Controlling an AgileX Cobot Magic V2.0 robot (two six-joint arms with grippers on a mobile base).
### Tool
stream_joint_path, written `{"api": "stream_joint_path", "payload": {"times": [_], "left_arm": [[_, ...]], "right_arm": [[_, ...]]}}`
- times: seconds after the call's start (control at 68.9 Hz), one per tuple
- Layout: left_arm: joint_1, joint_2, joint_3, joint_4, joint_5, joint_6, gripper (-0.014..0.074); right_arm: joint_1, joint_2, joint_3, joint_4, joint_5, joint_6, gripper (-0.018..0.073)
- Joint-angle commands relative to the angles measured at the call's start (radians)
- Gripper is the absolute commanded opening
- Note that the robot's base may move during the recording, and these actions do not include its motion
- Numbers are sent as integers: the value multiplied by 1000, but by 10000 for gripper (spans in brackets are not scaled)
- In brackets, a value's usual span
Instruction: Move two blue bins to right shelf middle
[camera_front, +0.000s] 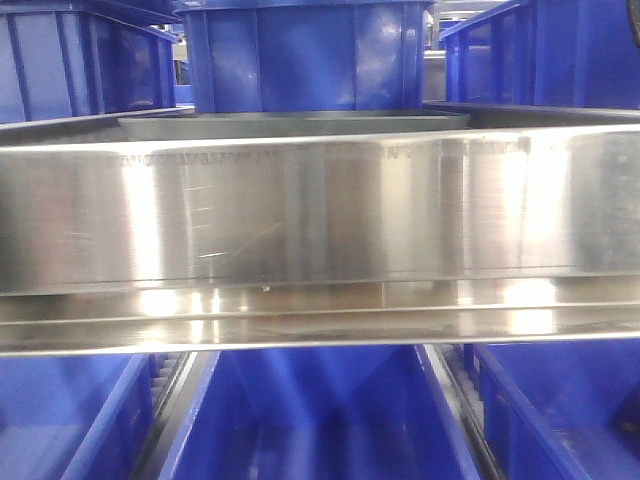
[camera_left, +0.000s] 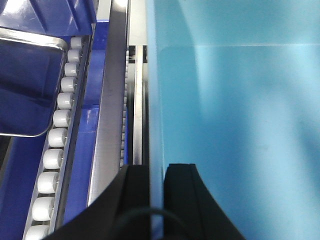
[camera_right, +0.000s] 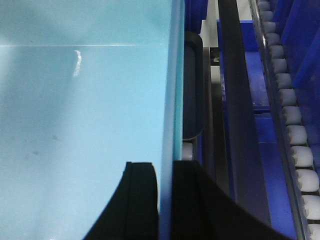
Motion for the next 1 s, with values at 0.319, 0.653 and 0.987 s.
{"api": "stream_joint_path", "payload": {"times": [0.319, 0.653, 0.987], "left_arm": [[-12, -23, -17, -110, -78, -8, -111], [-12, -23, -17, -124, -78, -12, -111], [-12, -23, -17, -124, -78, -12, -111]], "right_arm": [[8, -15, -12, 3, -66, -8, -163], [8, -15, -12, 3, -66, -8, -163], [8, -15, -12, 3, -69, -8, -163]]}}
